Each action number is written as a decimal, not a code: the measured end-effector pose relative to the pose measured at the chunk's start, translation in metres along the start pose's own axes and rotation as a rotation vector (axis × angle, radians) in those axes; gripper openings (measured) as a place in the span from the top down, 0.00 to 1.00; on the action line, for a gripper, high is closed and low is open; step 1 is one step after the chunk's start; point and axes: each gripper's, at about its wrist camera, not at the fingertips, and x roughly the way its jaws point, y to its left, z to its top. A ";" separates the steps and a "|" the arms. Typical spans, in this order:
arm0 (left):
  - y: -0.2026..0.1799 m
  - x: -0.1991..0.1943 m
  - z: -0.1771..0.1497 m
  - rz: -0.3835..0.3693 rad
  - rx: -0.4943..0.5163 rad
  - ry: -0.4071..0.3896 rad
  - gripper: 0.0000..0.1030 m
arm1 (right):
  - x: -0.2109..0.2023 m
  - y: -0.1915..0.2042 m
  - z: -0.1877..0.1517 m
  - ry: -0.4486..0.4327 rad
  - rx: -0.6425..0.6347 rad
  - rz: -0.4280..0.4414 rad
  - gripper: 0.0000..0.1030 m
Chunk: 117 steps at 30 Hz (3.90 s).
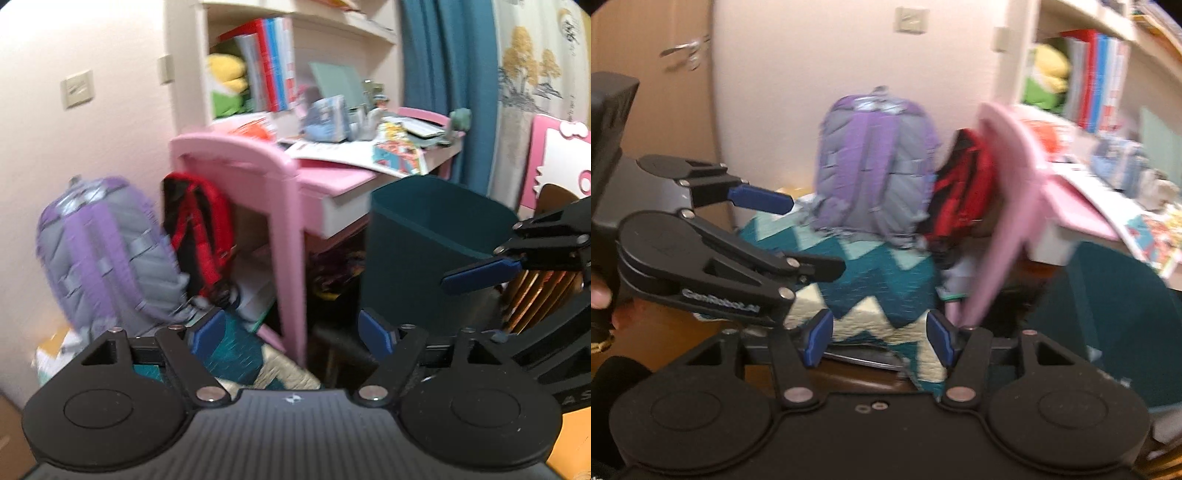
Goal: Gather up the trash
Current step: 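Move both tools back down toward the floor by the bed, then grasp the oat-milk stick packet with left tool while right grasps orange bag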
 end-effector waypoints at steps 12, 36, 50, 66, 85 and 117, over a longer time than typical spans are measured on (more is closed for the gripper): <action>0.115 0.000 -0.097 0.101 -0.108 0.067 0.14 | 0.130 0.078 -0.010 0.084 -0.120 0.162 0.46; 0.218 0.194 -0.358 -0.051 -0.063 0.419 0.03 | 0.422 0.177 -0.207 0.620 -0.505 0.465 0.46; 0.181 0.302 -0.520 -0.264 0.177 0.645 0.04 | 0.490 0.207 -0.330 0.778 -0.654 0.600 0.46; 0.132 0.363 -0.597 -0.412 0.422 0.734 0.45 | 0.539 0.232 -0.386 0.800 -0.683 0.606 0.46; 0.147 0.370 -0.594 -0.328 0.261 0.724 0.75 | 0.552 0.187 -0.350 0.812 -0.533 0.461 0.61; 0.241 0.311 -0.545 -0.092 -0.237 0.765 0.53 | 0.477 0.150 -0.212 0.546 -0.216 0.276 0.63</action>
